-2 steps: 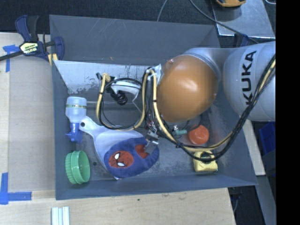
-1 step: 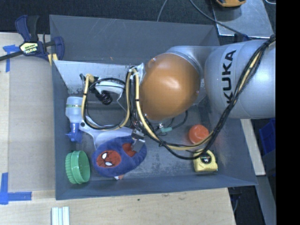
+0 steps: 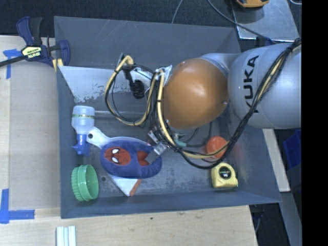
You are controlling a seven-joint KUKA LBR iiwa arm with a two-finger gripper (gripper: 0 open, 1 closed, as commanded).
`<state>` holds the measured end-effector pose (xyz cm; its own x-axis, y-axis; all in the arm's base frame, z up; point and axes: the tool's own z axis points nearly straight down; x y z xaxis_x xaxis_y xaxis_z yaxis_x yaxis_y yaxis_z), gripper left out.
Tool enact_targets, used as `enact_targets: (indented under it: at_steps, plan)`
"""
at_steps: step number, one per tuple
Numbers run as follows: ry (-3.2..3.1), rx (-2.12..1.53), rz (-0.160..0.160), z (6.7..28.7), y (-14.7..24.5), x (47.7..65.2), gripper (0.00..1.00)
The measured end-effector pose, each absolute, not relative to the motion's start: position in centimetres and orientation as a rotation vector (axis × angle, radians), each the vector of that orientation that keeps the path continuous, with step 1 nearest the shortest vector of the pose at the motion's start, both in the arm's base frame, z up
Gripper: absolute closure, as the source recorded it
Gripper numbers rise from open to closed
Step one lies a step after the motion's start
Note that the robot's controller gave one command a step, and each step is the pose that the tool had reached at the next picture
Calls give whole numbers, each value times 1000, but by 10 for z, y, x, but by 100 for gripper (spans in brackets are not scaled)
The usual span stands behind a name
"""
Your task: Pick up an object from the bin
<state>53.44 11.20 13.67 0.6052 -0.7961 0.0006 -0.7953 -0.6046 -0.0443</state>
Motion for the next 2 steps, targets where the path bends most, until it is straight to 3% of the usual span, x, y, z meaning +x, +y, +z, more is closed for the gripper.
enact_targets:
  at_steps: [1,2]
  plan:
    - [1260,-2837,-27,112,116,498,100]
    - [1030,-2926,-34,145,123,549,100]
